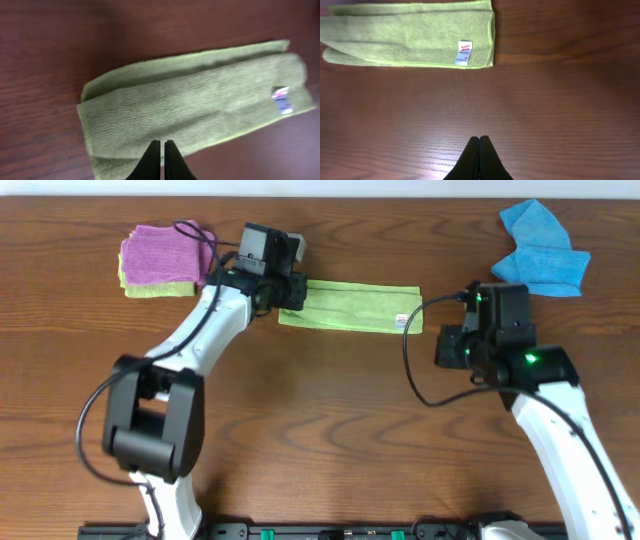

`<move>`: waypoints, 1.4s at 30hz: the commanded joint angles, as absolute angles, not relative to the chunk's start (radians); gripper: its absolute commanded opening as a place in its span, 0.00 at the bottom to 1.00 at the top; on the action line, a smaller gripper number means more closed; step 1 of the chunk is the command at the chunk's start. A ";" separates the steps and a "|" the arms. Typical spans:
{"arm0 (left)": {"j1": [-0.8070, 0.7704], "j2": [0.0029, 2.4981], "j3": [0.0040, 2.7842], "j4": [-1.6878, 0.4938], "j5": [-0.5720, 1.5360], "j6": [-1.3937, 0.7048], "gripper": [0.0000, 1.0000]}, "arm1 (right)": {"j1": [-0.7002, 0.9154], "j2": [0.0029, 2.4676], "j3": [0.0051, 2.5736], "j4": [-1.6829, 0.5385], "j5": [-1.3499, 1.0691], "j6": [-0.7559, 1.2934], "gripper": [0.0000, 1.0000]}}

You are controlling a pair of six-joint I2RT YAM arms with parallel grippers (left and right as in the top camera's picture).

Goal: Fold the cloth

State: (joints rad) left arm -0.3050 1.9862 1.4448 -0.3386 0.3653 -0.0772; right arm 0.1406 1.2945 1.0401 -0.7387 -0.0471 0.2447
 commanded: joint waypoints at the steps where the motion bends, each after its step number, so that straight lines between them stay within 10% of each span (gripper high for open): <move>1: -0.309 2.052 1.441 -0.321 0.393 -0.075 0.06 | 0.128 1.267 0.998 -0.736 -0.033 0.257 0.02; 28: -0.306 2.068 1.441 -0.328 0.474 -0.495 0.06 | 0.126 1.258 0.965 -0.719 -0.136 0.263 0.01; 42: -0.368 2.076 1.441 -0.277 0.267 -0.097 0.06 | 0.126 1.259 0.951 -0.720 -0.105 0.167 0.01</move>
